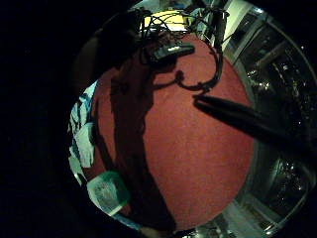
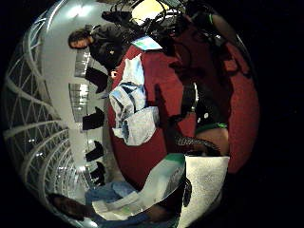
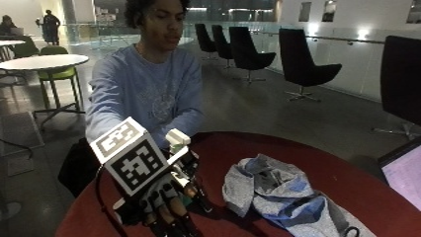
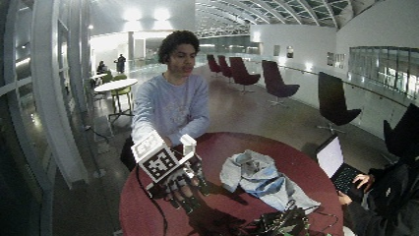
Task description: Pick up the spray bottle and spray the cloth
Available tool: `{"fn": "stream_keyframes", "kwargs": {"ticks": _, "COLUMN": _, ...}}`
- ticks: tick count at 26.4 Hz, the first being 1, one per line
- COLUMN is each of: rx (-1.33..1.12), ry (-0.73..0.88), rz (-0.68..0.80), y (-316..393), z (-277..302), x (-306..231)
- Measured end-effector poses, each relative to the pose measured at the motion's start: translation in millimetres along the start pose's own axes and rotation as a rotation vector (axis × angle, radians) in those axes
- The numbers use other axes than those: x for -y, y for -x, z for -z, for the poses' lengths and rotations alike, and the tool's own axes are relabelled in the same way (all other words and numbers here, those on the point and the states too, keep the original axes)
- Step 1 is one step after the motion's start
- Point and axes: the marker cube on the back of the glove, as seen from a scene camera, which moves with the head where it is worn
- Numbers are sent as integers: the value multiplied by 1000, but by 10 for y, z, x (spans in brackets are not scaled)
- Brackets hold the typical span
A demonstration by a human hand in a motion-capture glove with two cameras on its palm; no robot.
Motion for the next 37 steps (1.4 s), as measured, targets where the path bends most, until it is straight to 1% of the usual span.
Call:
{"fn": "stream_keyframes", "kwargs": {"ticks": 4, "rx": 90, "ry": 13, "rz": 53, "y": 26, "z": 14, "x": -75}}
{"fn": "stream_keyframes", "kwargs": {"ticks": 9, "rx": 268, "ry": 32, "rz": 121, "y": 5, "z": 10, "x": -270}}
{"fn": "stream_keyframes", "kwargs": {"ticks": 17, "rx": 625, "ry": 84, "rz": 175, "y": -128, "z": -165, "x": -729}}
{"fn": "stream_keyframes", "kwargs": {"ticks": 21, "rx": 756, "ry": 117, "rz": 212, "y": -172, "z": -286, "x": -939}}
{"fn": "stream_keyframes", "kwargs": {"ticks": 30, "rx": 837, "ry": 191, "rz": 366, "y": -4, "z": -603, "x": -1313}}
{"fn": "stream_keyframes", "kwargs": {"ticks": 37, "rx": 860, "ry": 183, "rz": 395, "y": 92, "z": -801, "x": -1360}}
